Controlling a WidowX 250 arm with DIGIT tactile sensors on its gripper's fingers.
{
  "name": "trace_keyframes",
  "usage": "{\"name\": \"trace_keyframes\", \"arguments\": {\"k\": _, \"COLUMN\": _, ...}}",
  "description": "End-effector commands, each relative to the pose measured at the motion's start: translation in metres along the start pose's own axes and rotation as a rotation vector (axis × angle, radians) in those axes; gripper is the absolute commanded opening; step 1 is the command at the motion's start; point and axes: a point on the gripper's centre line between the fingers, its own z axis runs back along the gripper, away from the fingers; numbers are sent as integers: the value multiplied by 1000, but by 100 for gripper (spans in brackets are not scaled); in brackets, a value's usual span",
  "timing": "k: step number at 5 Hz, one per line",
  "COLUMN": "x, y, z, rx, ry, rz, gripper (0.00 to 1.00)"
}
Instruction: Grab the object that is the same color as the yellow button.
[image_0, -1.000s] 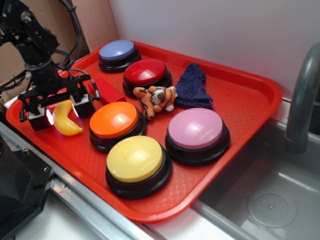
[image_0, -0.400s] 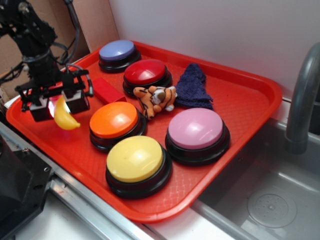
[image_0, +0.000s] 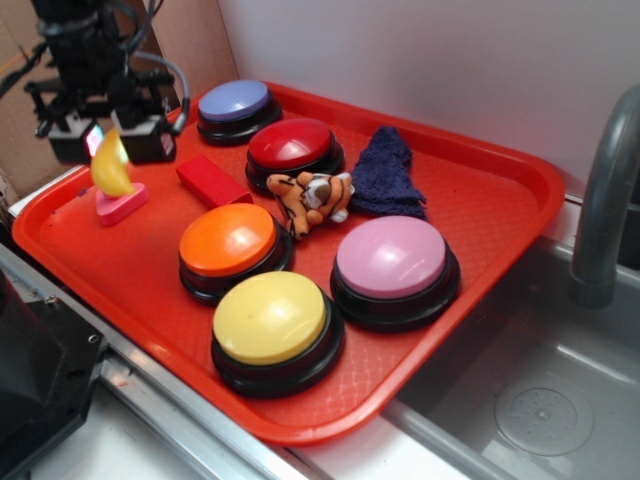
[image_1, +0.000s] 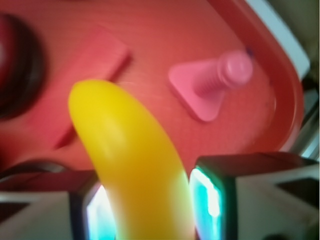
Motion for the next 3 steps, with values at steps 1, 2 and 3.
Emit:
{"name": "trace_keyframes", "arguments": {"k": 1, "x": -14, "y": -28, "z": 51, "rx": -54, "ry": -74, "rz": -265, "gripper": 0}}
{"name": "trace_keyframes", "arguments": {"k": 2, "x": -27, "y": -38, "z": 58, "rx": -86, "ry": -64, "rz": -386, "gripper": 0}}
{"name": "trace_keyframes", "arguments": {"k": 3, "x": -38, "y": -46, "z": 61, "rx": -97, "ry": -61, "rz": -481, "gripper": 0}}
